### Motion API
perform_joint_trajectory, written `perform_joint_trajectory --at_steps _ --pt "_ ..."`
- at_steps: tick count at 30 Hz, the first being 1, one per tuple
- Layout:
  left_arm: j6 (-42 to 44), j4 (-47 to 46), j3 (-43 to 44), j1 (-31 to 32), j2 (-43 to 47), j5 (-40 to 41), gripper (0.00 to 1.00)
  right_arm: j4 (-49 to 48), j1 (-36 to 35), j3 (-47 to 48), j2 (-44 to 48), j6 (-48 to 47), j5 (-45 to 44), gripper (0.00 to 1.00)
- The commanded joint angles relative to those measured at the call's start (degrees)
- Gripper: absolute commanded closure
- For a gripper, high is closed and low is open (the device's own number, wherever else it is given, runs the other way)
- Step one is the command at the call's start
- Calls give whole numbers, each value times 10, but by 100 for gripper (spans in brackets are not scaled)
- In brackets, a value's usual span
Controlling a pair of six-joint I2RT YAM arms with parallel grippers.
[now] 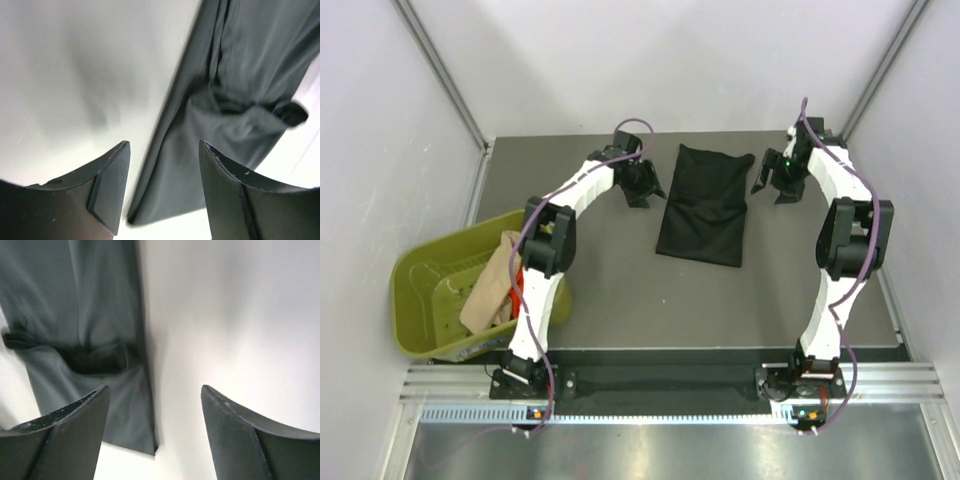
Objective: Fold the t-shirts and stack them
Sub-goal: Fold the tshirt
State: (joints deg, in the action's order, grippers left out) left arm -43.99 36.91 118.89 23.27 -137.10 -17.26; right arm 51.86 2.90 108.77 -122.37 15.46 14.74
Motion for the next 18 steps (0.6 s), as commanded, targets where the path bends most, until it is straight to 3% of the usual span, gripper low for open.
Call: perform_joint_trajectory --at_steps 1,5,10,18 --pt "59 13 -69 -2 107 7 38 -1 -7 -132 106 7 32 25" --pt "81 -2 -165 6 158 -33 38 -73 -14 -303 224 26 106 22" --pt "83 -8 -235 28 183 -17 37 -146 -14 -447 285 43 141 31" --pt "59 -4 -251 56 161 -1 37 -218 -21 -533 294 85 173 39"
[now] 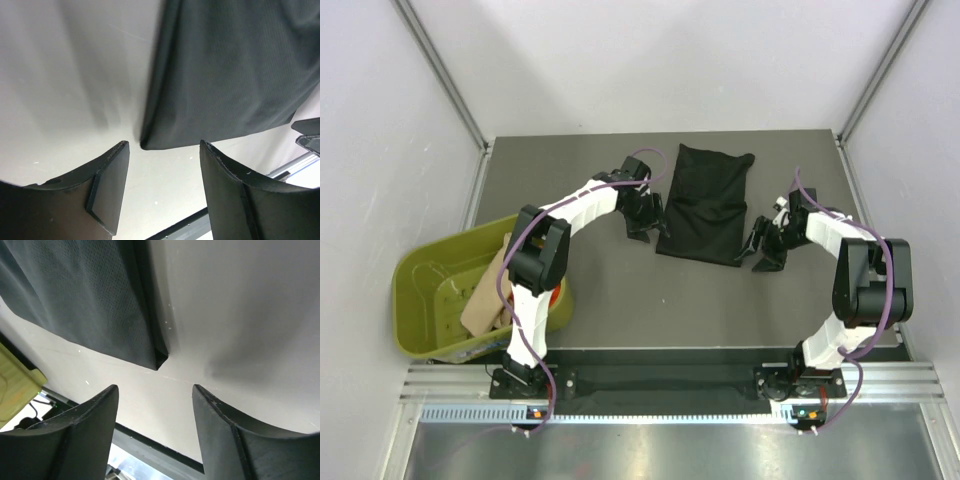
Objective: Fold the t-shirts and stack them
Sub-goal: Fold the tshirt
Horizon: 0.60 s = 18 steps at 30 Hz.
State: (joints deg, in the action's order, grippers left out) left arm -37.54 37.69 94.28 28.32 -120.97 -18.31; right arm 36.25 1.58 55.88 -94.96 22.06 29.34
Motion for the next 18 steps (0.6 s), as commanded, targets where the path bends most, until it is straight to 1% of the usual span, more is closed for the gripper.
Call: perform_joint_trajectory --at_steps 1,3,9,14,15,18 --pt "-7 -12 -8 9 -1 12 37 -64 -9 -11 20 22 27 40" --pt "-12 -13 -11 10 -1 12 37 -77 -10 -19 19 26 24 44" --pt "-19 5 -21 11 -14 13 37 -112 -11 -37 0 46 24 48" --pt "-24 3 -19 11 -26 7 37 -115 -11 -31 -15 50 5 52" --pt "-24 3 -18 11 -28 5 37 -115 -29 -30 -18 52 5 54" --pt "-26 5 -18 12 -30 3 38 -113 -36 -27 -20 50 -2 55"
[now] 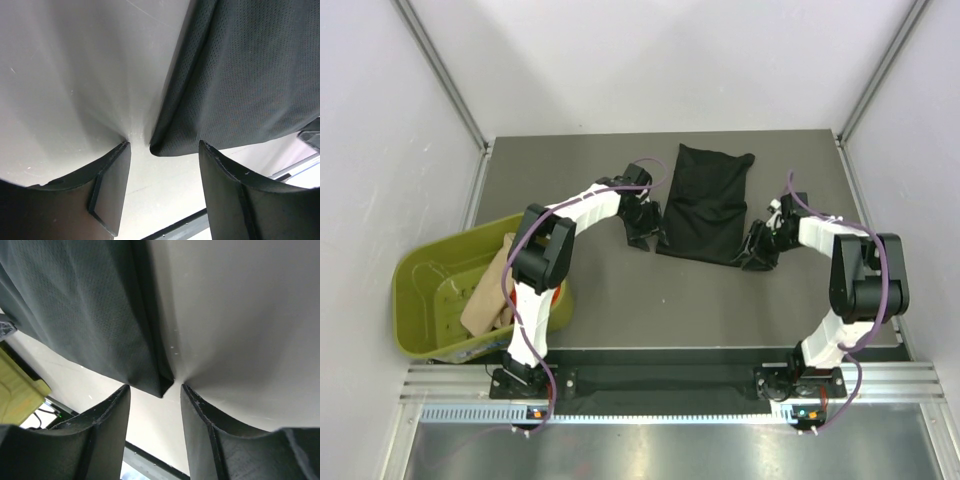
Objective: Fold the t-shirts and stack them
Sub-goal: Fold the tshirt
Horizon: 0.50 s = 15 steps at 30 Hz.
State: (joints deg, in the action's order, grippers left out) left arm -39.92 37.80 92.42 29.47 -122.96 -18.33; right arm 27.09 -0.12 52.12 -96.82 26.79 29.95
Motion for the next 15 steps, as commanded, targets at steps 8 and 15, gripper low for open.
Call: perform_joint_trajectory --at_steps 8,15 --pt "-3 1 -14 3 -14 -11 49 -26 -26 11 -15 0 -33 60" --pt "-1 5 -20 5 -11 -14 41 -16 -26 31 -29 -10 -54 62"
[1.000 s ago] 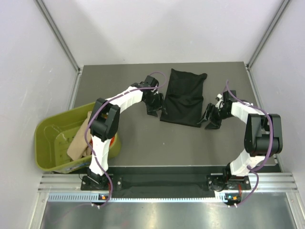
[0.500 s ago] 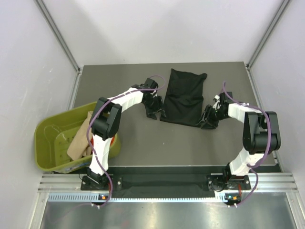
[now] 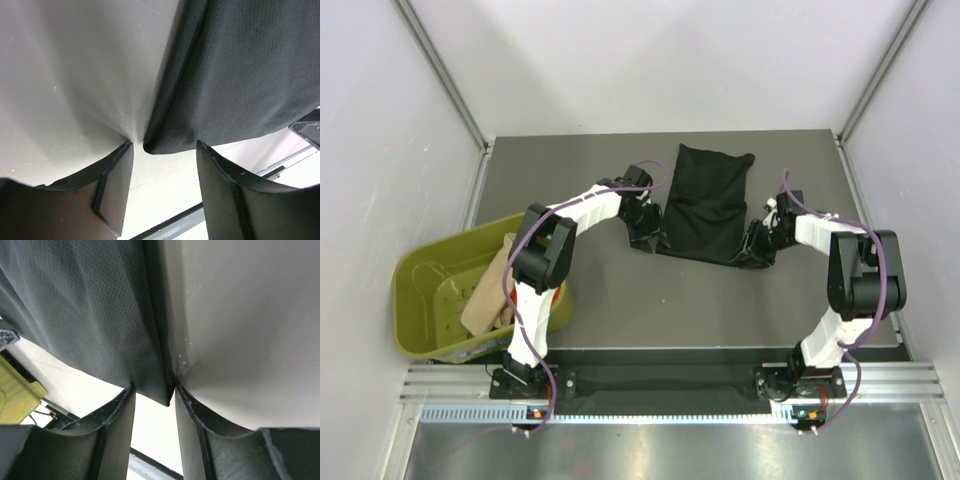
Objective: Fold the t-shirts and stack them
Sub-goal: Fold the tshirt
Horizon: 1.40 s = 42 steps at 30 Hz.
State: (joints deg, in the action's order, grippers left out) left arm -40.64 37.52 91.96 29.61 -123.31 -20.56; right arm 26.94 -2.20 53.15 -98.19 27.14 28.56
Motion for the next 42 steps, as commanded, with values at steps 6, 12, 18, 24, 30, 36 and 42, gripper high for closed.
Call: perform_joint_trajectory --at_steps 6,12,18,24,30,36,42 --pt "2 12 -9 4 -17 4 44 -12 -5 28 -24 -16 -46 64" --pt "7 5 5 4 -36 -8 65 -15 -5 28 -31 -15 -45 71" --pt "22 -5 0 5 -33 -10 100 -7 -9 28 -35 -30 -47 92" --pt "27 -7 -70 33 37 26 100 31 -25 10 -2 -58 -60 100" --pt "2 -22 -208 93 156 68 100 67 -50 -70 99 -69 -73 100" --pt "-52 -28 -331 185 255 91 100 111 -119 -132 213 -41 -102 100" --pt "-51 18 -377 198 329 128 55 174 -149 -138 273 -1 -135 74"
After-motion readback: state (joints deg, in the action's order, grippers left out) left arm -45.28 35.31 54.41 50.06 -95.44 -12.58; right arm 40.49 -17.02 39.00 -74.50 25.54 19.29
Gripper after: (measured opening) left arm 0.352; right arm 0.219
